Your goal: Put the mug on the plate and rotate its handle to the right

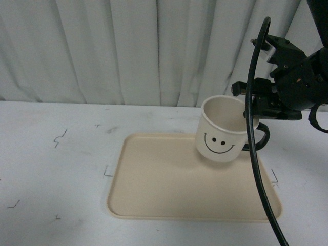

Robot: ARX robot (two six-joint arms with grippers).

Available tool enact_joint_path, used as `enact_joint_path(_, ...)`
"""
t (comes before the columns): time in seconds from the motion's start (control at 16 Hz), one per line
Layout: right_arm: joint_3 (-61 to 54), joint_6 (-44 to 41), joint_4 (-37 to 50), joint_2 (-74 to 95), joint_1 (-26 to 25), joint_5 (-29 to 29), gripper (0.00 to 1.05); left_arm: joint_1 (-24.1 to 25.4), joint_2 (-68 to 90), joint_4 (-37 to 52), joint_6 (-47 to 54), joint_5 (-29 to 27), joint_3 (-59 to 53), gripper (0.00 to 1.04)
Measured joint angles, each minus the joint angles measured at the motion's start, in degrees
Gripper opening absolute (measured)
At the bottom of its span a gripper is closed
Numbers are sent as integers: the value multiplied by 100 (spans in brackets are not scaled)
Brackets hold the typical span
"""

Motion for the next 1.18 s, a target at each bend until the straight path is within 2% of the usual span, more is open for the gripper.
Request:
enact_joint_path(0.19, 48, -1283, -219, -94, -199, -531, 3, 0, 0, 0, 0, 0, 0, 98)
enact_joint_path(0.31, 87, -1740, -214, -92, -363, -562, 3, 0, 0, 2, 0, 0, 0, 98)
enact_joint_path(1.18, -234, -1631, 33, 522, -640, -457, 3, 0, 0, 2, 0, 0, 0, 98)
